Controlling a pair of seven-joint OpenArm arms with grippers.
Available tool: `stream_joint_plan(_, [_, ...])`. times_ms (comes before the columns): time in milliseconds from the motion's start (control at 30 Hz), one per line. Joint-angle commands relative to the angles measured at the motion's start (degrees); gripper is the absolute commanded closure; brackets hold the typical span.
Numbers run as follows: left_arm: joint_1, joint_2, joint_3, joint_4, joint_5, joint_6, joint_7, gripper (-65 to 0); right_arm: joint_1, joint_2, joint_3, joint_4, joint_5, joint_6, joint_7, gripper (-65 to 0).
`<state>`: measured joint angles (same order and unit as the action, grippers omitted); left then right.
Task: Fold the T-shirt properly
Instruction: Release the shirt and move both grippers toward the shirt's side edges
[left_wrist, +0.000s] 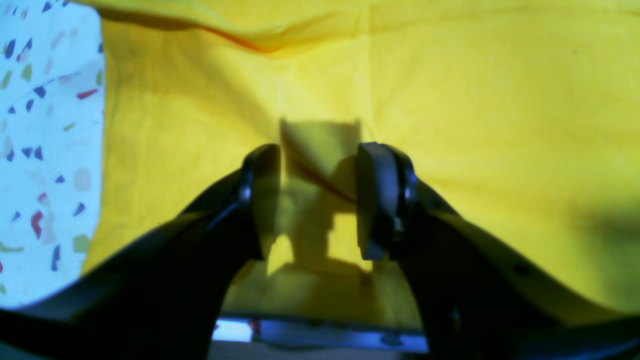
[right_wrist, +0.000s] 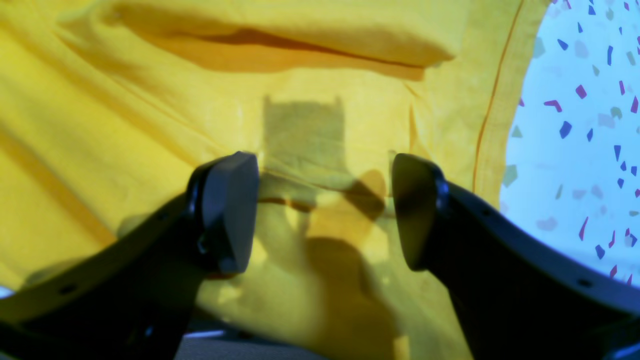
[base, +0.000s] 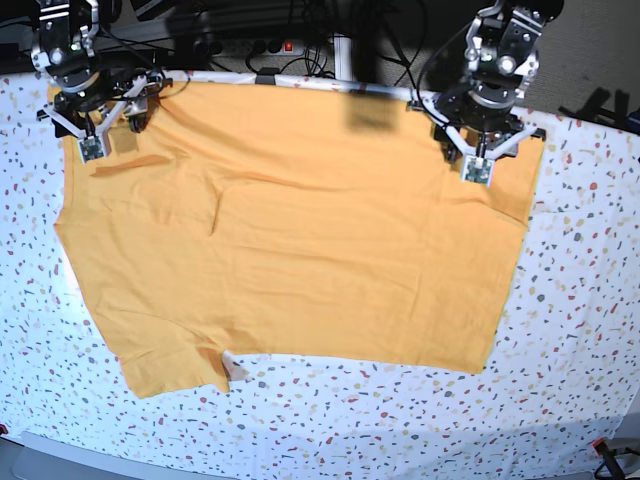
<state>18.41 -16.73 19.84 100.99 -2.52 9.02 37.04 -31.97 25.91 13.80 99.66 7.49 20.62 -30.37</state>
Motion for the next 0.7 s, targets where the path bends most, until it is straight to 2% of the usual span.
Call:
stream_joint_plan(0, [0.17,0.07,0.04,0.42,-0.46,-0.61,1.33,-24.9,-0.42,0.76,0.24,0.37,-1.27,0.37,-1.62,-41.8])
stream_joint_plan(200, [0.17,0.02,0.04,0.42,2.54,-0.59,4.55,-24.9,-0.44,0.76,0.90,0.35,-1.46,0.35,-1.62,-41.8])
stream_joint_plan(500, [0.20,0.02,0.04,4.74,2.54,0.85,7.41,-24.9,-0.42,0.76,0.98,0.37,-1.46,0.35,-1.49,-41.8])
stream_joint_plan(667, [0.17,0.02,0.04,8.52,2.75,0.81,6.73,-24.9,-0.42,0.76,0.98,0.37,-1.42,0.35,-1.14,-41.8])
